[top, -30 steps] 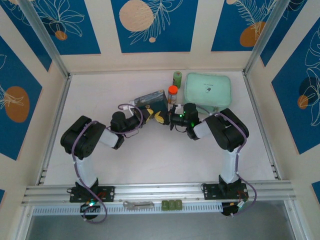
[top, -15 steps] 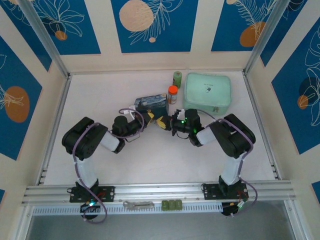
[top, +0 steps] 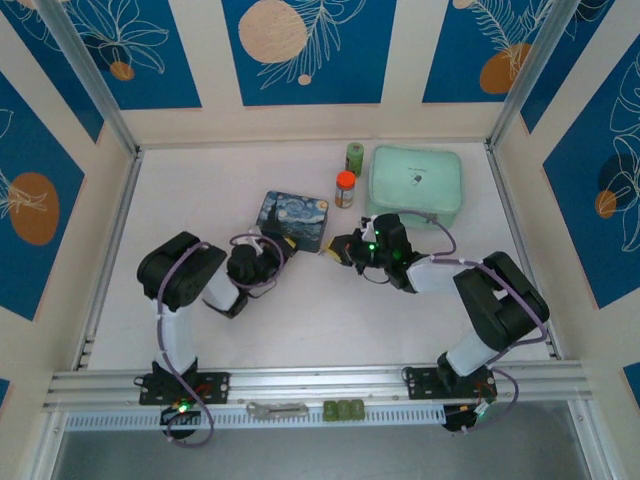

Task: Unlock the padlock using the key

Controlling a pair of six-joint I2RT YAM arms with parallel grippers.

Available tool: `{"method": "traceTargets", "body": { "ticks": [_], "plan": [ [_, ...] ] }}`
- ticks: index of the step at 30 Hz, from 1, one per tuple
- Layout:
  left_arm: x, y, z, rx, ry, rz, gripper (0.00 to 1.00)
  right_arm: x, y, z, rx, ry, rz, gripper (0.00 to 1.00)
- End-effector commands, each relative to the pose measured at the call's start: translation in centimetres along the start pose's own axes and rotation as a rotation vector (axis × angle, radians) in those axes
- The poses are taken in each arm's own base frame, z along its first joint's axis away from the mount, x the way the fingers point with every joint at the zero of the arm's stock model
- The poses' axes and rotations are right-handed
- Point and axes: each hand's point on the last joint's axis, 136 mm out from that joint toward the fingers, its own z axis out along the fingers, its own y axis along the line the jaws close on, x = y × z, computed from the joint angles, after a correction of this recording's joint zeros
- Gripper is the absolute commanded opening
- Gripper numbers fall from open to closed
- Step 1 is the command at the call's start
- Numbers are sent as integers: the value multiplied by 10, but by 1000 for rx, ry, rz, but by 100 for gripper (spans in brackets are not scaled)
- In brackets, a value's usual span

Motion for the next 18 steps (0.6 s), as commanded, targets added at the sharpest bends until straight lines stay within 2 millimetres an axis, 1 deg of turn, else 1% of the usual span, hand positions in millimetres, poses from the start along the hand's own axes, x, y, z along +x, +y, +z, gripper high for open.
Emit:
{"method": "traceTargets", "body": {
  "ticks": [1, 2, 4, 7, 10, 13, 15, 18],
  "plan": [
    [4, -1, -2, 16, -10, 14, 38, 0, -9, -4, 59, -13, -40, 0],
    [6, 3, -5, 6, -6, 6, 51, 0, -8, -4, 57, -13, -46, 0],
    [10, 11, -14, -20, -2, -5, 63, 0, -6, -4, 62, -14, -65, 0],
    [16, 21, -33, -55, 7, -17, 71, -2, 1, -7, 77, -22, -113, 0],
    [23, 31, -53, -88, 18, -47, 71, -4, 11, -12, 91, -38, -177, 0],
    [30, 34, -65, -102, 43, -93, 68, -6, 24, -18, 108, -65, -242, 0],
    [33, 27, -69, -84, 52, -112, 65, -7, 32, -21, 117, -85, -278, 0],
    [32, 1, -66, -37, 59, -103, 63, -8, 41, -20, 139, -112, -311, 0]
  ]
}}
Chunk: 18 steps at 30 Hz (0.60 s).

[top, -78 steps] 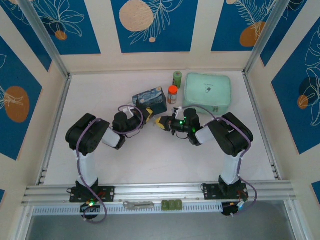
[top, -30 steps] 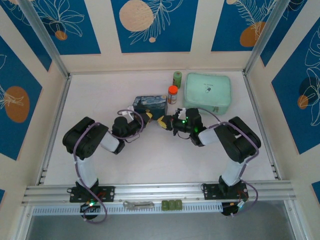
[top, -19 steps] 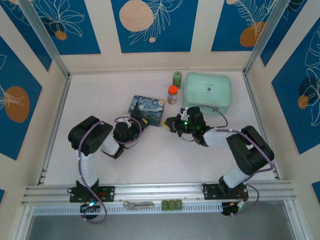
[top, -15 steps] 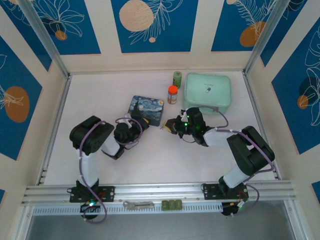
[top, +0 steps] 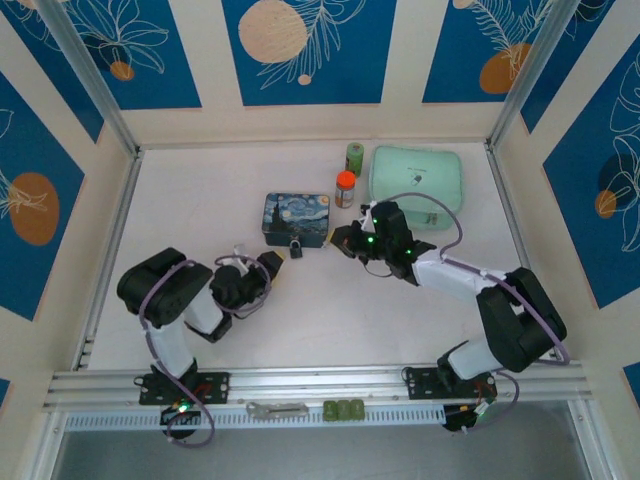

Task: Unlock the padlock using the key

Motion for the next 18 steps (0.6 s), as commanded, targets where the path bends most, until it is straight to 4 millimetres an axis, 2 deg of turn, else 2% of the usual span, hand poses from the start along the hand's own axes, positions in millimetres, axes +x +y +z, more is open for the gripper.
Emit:
{"method": "traceTargets", "body": {
  "ticks": [1, 5, 8, 18],
  "plan": [
    [13, -13, 2, -24, 54, -4, 63, -3, 2, -1, 69, -31, -67, 0],
    [12, -68, 10, -30, 67, 132, 63, -6, 6, 5, 60, -51, -44, 0],
    [7, -98, 9, -15, 59, 198, 62, -7, 11, 8, 30, -57, -23, 0],
    [28, -117, 39, 74, 147, 100, 60, -9, 34, 8, -59, -61, 31, 0]
  ]
}}
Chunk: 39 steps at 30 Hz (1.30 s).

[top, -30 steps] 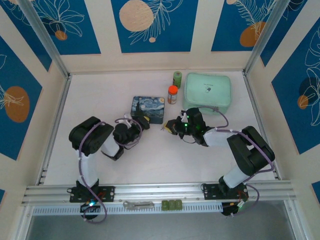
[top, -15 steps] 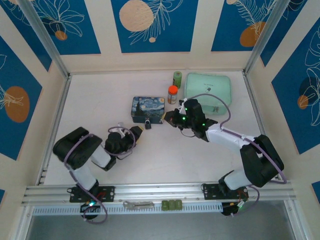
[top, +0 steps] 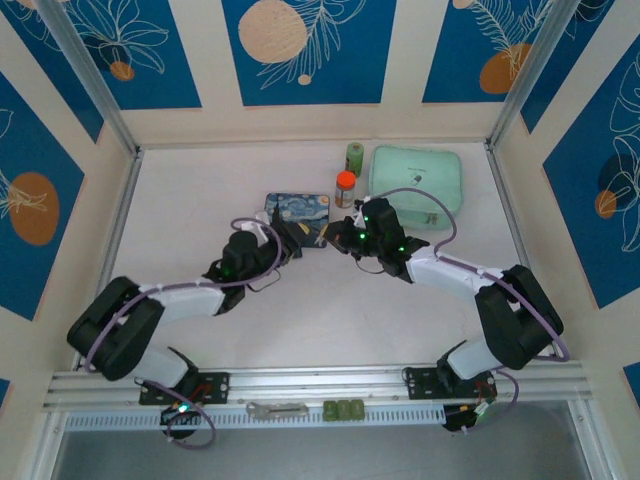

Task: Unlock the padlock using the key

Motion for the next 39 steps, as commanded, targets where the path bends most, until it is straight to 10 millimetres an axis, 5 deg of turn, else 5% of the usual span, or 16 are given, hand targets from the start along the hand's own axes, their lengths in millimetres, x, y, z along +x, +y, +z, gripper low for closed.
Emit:
{"method": "traceTargets", "body": {
  "ticks": [1, 19, 36, 37, 39],
  "plan": [
    [11, -17, 12, 52, 45, -21, 60, -7, 22, -2, -68, -28, 19, 0],
    [12, -40, 28, 169, 22, -82, 43, -4, 2, 9, -49, -27, 89, 0],
    [12, -41, 30, 161, 28, -63, 0, -1, -9, 2, -22, -42, 48, 0],
    [11, -40, 30, 161, 29, -57, 0, -1, -7, -1, -40, -32, 37, 1],
    [9, -39, 28, 162, 36, -41, 0, -4, -7, -9, -58, -28, 23, 20]
  ]
}}
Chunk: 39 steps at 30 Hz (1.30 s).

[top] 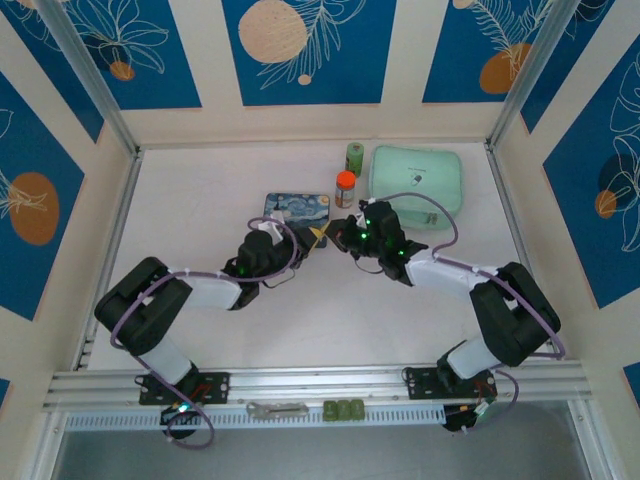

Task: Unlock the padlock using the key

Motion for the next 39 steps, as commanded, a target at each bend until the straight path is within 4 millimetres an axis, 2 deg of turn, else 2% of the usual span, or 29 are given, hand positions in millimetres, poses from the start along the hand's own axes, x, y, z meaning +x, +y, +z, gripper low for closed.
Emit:
{"method": "traceTargets", "body": {
  "ticks": [1, 3, 6, 9, 13, 17, 23, 26, 33, 39],
  "plan": [
    [-7, -21, 1, 71, 8, 69, 0, 2, 0, -18, -39, 26, -63, 31],
    [-9, -25, -1, 95, 43, 100, 0, -5, 0, -33, -72, 30, -101, 45],
    [-6, -29, 0, 119, 154, 148, 0, -13, 5, -55, -129, 88, -177, 53],
    [2, -38, 2, 165, 279, 178, 0, -14, 13, -72, -191, 170, -248, 54],
    [24, -58, 1, 241, 465, 264, 0, -7, 34, -86, -339, 295, -326, 52],
    [37, -65, -5, 238, 579, 338, 0, -2, 47, -88, -410, 367, -377, 48],
    [47, -64, -19, 182, 662, 417, 0, -5, 40, -86, -367, 343, -431, 45],
    [49, -67, -22, 192, 679, 432, 0, 0, 45, -87, -403, 355, -445, 43],
    [51, -87, -23, 292, 696, 421, 0, 18, 47, -78, -438, 411, -446, 41],
    [42, -85, -22, 277, 656, 424, 0, 30, 46, -77, -453, 445, -430, 34]
  ]
}}
